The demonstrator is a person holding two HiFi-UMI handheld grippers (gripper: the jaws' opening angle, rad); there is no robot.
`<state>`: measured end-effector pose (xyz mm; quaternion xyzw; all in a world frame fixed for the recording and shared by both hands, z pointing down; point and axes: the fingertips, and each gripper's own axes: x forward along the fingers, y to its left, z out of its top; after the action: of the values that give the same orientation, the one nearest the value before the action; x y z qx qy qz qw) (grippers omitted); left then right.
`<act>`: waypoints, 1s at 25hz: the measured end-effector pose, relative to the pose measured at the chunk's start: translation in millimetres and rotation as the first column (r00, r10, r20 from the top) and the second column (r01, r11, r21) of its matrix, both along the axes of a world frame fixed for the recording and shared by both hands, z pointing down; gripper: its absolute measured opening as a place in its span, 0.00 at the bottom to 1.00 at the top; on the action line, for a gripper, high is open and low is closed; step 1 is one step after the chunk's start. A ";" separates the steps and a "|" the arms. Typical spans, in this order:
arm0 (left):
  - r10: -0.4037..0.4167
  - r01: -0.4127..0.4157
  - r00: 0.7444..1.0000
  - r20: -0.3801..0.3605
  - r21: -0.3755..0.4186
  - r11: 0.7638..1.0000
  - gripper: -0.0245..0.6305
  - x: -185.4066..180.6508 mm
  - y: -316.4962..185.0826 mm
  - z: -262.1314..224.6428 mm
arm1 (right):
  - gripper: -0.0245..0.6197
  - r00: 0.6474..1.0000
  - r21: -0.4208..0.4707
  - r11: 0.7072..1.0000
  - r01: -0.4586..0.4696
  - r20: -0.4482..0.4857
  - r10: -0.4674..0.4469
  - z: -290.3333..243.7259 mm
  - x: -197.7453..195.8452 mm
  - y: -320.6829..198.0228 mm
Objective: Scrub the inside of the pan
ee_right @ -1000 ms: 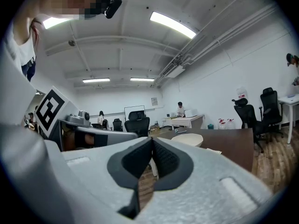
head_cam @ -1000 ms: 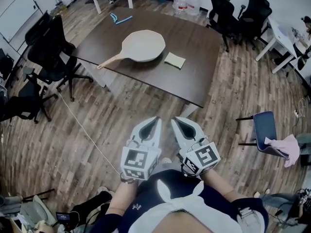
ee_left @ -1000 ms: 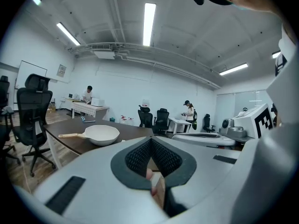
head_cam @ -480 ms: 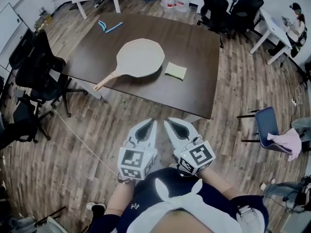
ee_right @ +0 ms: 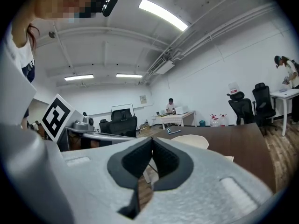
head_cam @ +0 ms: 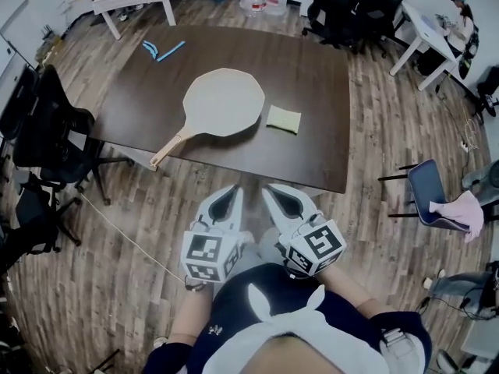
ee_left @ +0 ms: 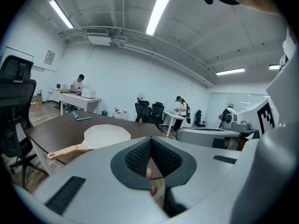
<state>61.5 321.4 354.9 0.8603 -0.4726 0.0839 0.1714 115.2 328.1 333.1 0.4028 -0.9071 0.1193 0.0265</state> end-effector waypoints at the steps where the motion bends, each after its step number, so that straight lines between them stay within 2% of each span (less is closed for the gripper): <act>1: 0.006 -0.006 1.000 -0.007 -0.007 1.000 0.04 -1.2 -2.9 2.7 | 0.04 1.000 -0.009 1.000 -0.005 -0.010 0.005 3.3 -2.3 -2.7; 9: 0.047 -0.050 0.998 -0.048 -0.065 0.997 0.04 -3.7 -30.9 24.2 | 0.04 0.998 -0.053 0.998 -0.036 -0.057 0.033 21.0 -2.2 -33.4; 12: 0.055 -0.057 0.998 -0.039 -0.069 0.996 0.04 -6.7 -46.7 26.9 | 0.04 0.998 -0.078 0.996 -0.044 -0.058 0.039 28.4 -3.6 -50.6; 21: 0.053 -0.056 0.998 -0.032 -0.112 0.992 0.04 -29.0 -117.8 32.4 | 0.04 0.998 -0.091 0.996 -0.026 -0.067 0.019 41.2 -17.7 -123.4; 25: 0.053 -0.057 0.998 -0.033 -0.144 0.988 0.04 -43.5 -146.0 37.9 | 0.04 0.994 -0.077 0.997 -0.011 -0.105 0.003 46.2 -27.4 -154.7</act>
<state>18.0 175.4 392.8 0.8595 -0.4388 0.1100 0.2380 87.8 173.4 379.4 0.4105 -0.8977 0.1330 0.0891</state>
